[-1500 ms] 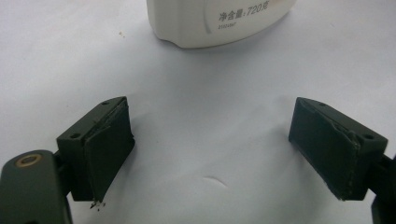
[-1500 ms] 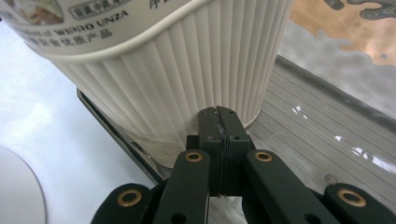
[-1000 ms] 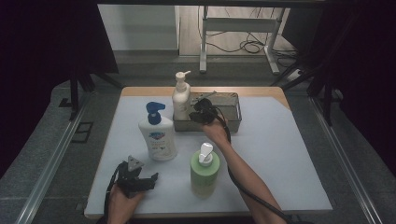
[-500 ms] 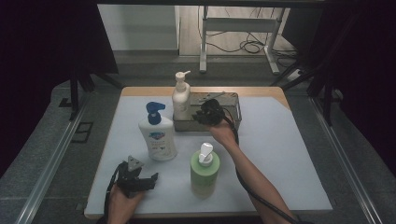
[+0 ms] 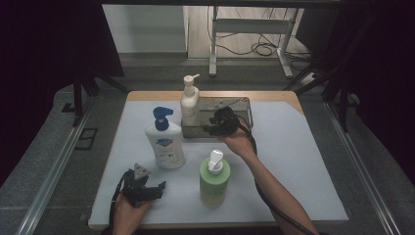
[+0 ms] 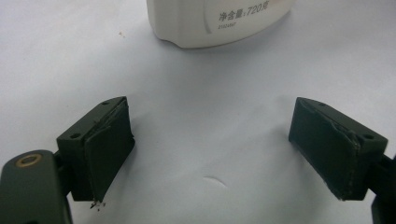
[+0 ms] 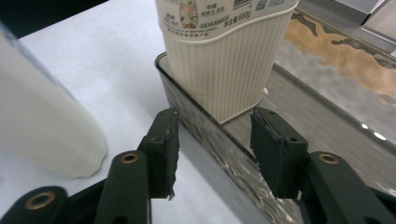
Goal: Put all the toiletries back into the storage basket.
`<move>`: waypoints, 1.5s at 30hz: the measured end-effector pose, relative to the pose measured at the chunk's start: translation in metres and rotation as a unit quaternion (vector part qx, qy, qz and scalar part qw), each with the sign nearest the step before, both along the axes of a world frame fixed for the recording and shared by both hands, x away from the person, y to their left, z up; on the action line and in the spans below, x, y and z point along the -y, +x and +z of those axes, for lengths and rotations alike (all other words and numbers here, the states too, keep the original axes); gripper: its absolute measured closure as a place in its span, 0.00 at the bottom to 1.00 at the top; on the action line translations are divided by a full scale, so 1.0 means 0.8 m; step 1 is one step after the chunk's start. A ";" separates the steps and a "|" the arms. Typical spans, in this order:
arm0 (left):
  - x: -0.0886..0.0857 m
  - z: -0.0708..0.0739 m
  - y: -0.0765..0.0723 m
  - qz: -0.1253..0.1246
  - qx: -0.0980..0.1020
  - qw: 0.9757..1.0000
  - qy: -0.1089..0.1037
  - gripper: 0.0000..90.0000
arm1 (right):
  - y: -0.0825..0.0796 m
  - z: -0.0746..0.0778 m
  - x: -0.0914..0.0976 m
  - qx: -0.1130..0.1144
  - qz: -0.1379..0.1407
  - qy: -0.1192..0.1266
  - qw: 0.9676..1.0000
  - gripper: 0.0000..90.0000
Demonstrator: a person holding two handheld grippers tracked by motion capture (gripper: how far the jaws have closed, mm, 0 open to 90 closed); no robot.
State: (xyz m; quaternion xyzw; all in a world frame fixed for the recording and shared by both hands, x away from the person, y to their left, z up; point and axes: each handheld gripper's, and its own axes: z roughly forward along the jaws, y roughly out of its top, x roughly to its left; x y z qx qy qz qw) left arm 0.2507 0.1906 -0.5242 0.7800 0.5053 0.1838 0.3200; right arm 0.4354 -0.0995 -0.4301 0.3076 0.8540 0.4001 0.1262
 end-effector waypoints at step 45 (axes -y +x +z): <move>0.000 0.000 0.000 -0.001 0.000 1.000 0.001 0.14 | -0.096 0.002 0.090 0.004 0.038 0.010 0.999 0.41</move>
